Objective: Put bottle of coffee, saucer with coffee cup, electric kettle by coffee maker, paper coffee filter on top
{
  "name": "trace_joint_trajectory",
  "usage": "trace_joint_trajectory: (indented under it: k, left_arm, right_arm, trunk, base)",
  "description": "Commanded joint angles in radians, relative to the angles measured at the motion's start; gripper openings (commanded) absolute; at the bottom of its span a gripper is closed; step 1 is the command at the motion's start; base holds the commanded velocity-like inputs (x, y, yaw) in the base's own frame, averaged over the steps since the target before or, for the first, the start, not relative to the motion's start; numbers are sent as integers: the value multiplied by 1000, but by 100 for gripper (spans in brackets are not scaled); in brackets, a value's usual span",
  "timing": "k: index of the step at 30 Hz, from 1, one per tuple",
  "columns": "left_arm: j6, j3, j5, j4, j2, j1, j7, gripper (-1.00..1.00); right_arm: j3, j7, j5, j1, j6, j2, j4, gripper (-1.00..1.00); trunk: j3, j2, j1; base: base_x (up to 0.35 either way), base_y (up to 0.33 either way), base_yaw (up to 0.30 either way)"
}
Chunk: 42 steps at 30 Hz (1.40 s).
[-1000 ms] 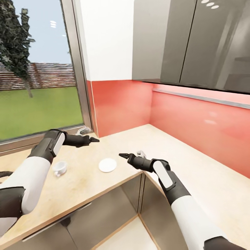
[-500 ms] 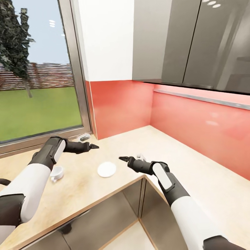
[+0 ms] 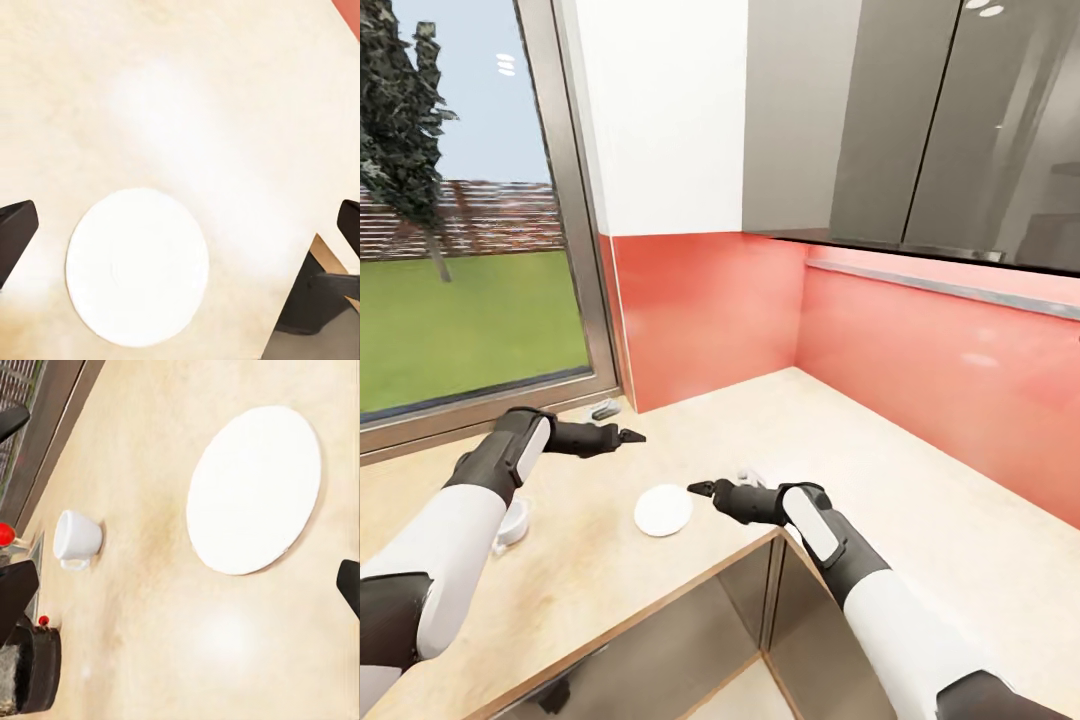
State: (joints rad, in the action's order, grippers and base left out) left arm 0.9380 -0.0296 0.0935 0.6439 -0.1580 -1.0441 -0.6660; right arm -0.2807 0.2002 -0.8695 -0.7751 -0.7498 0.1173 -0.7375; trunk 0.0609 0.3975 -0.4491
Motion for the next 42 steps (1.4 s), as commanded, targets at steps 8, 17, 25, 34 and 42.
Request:
trace_joint_trajectory:
  k: [8,17,25,34,42]
  left_arm:
    - [7,-1,11,0,6,40,3,100]
    - [-38,-1,10,-2,8,101,5,100]
    - [-41,-3,12,-1,8,149,3,100]
    - [-42,-3,12,-1,8,166,3,100]
    - [-96,-3,40,-2,8,170,4,100]
  right_arm:
    - [-3,7,3,-1,-3,5,34,100]
    - [-91,29,0,0,-2,9,39,100]
    - [-113,39,0,0,-2,8,74,100]
    - [-114,39,-1,0,-1,8,104,100]
    - [-115,40,-2,2,-1,8,108,100]
  trunk:
    - [2,2,-1]
    - [2,2,-1]
    - [2,2,-1]
    - [2,2,-1]
    - [2,2,-1]
  base:
    - [118,0,0]
    - [76,0,0]
    - [85,0,0]
    - [48,0,0]
    - [137,0,0]
